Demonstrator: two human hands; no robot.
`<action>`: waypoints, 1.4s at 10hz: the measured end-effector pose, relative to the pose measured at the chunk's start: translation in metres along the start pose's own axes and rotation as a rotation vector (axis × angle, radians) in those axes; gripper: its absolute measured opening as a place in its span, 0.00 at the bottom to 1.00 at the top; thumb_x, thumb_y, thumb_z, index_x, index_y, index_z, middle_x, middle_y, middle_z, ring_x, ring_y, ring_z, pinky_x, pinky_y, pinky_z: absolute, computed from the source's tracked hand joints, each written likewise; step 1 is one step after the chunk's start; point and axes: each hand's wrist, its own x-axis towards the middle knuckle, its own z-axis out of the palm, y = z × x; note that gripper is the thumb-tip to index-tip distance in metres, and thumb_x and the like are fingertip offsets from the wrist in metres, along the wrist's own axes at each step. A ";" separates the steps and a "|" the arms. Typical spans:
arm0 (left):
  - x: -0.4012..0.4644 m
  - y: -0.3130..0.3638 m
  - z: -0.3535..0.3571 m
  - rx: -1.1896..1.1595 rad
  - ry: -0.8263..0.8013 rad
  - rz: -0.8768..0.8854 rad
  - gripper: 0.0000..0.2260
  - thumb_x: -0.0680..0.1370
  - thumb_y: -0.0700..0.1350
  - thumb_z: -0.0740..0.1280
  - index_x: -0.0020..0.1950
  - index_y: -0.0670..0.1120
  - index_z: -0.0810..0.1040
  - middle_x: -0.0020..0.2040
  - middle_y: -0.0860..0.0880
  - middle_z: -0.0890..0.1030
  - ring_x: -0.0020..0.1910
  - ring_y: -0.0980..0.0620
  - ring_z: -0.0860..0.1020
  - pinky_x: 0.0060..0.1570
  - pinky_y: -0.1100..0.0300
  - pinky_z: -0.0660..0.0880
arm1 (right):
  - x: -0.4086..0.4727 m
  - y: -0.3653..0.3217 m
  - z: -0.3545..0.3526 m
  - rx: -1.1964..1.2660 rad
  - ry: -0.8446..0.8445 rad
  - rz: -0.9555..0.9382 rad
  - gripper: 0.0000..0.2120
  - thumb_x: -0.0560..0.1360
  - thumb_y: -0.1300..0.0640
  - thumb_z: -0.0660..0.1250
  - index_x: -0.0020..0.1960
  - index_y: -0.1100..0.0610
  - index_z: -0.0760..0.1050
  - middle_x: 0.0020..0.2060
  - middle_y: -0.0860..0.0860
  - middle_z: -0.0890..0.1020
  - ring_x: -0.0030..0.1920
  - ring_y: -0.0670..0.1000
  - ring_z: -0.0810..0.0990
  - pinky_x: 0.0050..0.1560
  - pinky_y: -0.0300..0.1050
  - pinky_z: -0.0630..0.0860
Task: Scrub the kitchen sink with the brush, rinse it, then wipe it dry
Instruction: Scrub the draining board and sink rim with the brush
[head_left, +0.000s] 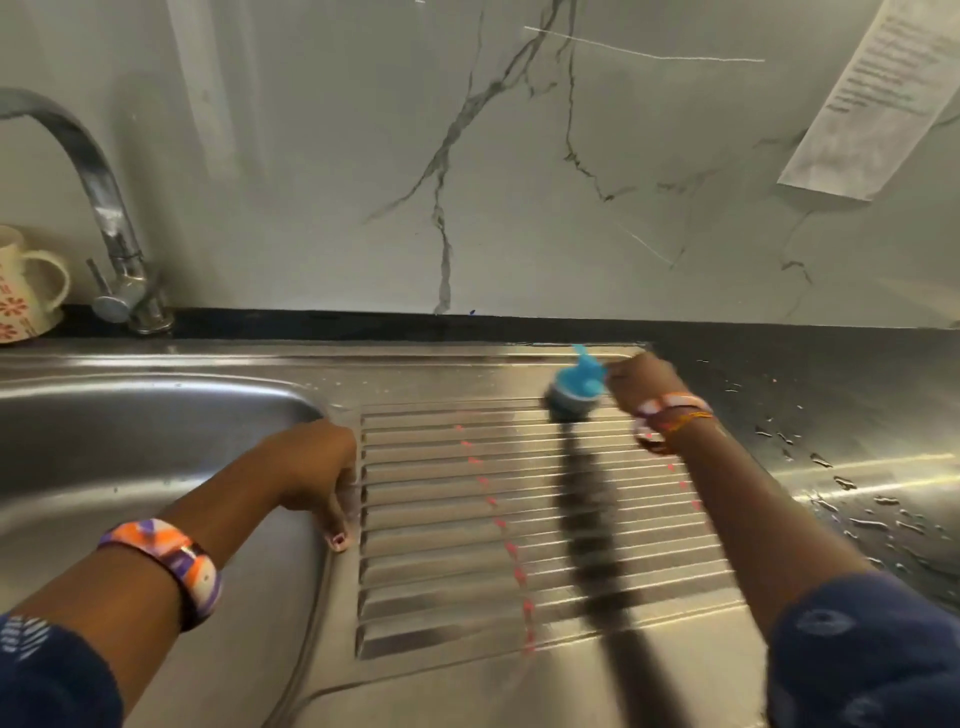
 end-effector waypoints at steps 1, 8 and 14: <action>-0.002 -0.007 0.004 -0.069 0.042 0.005 0.18 0.65 0.51 0.78 0.51 0.48 0.80 0.45 0.54 0.79 0.41 0.58 0.75 0.33 0.72 0.66 | 0.008 0.044 -0.022 -0.008 0.041 0.230 0.15 0.79 0.60 0.58 0.58 0.69 0.75 0.54 0.64 0.80 0.54 0.61 0.78 0.46 0.44 0.69; 0.002 -0.001 0.005 -0.048 0.001 -0.045 0.16 0.66 0.49 0.78 0.51 0.48 0.80 0.48 0.53 0.81 0.42 0.58 0.76 0.37 0.69 0.69 | 0.002 -0.035 0.012 0.182 -0.095 -0.106 0.15 0.80 0.57 0.59 0.60 0.65 0.77 0.45 0.58 0.78 0.44 0.54 0.73 0.38 0.39 0.67; 0.013 0.020 -0.004 0.211 0.058 -0.064 0.14 0.76 0.45 0.67 0.61 0.45 0.74 0.58 0.48 0.77 0.57 0.50 0.76 0.55 0.61 0.72 | -0.049 -0.138 0.063 0.318 -0.169 -0.276 0.16 0.79 0.59 0.58 0.62 0.63 0.77 0.56 0.60 0.81 0.56 0.56 0.79 0.49 0.39 0.71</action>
